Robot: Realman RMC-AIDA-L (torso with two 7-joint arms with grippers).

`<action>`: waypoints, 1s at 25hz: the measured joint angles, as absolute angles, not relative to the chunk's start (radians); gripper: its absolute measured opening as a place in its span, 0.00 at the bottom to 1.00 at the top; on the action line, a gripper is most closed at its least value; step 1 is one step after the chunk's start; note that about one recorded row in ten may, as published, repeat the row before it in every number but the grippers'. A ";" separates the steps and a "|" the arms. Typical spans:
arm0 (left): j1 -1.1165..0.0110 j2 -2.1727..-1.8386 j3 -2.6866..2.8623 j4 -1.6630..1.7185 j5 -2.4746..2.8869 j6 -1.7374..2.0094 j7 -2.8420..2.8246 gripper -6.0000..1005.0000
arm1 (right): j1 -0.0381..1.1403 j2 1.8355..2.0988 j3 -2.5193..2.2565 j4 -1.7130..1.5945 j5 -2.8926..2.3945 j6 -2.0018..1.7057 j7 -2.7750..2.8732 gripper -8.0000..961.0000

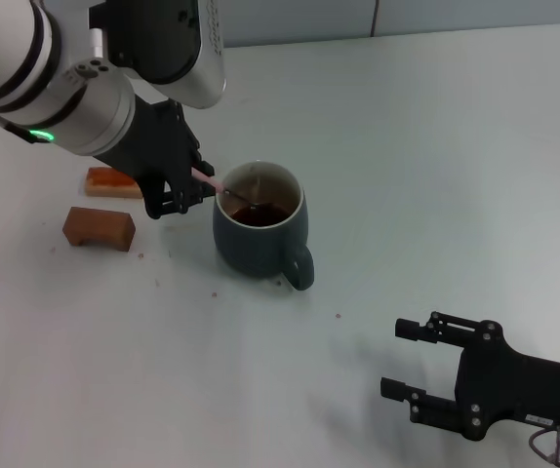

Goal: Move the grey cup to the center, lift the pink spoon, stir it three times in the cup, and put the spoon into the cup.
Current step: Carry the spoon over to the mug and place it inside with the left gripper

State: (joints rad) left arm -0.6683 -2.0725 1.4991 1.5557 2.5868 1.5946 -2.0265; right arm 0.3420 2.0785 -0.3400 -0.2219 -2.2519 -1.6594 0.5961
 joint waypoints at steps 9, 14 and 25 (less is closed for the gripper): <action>-0.667 -2.073 1.501 1.556 2.584 1.594 -2.039 0.22 | 0.342 2.079 -0.343 -0.222 -2.252 -1.661 0.597 0.70; -0.667 -2.074 1.505 1.555 2.581 1.597 -2.046 0.25 | 0.342 2.079 -0.344 -0.222 -2.252 -1.662 0.598 0.70; -0.620 -2.067 1.433 1.646 2.478 1.620 -2.027 0.50 | 0.342 2.079 -0.340 -0.225 -2.252 -1.663 0.599 0.70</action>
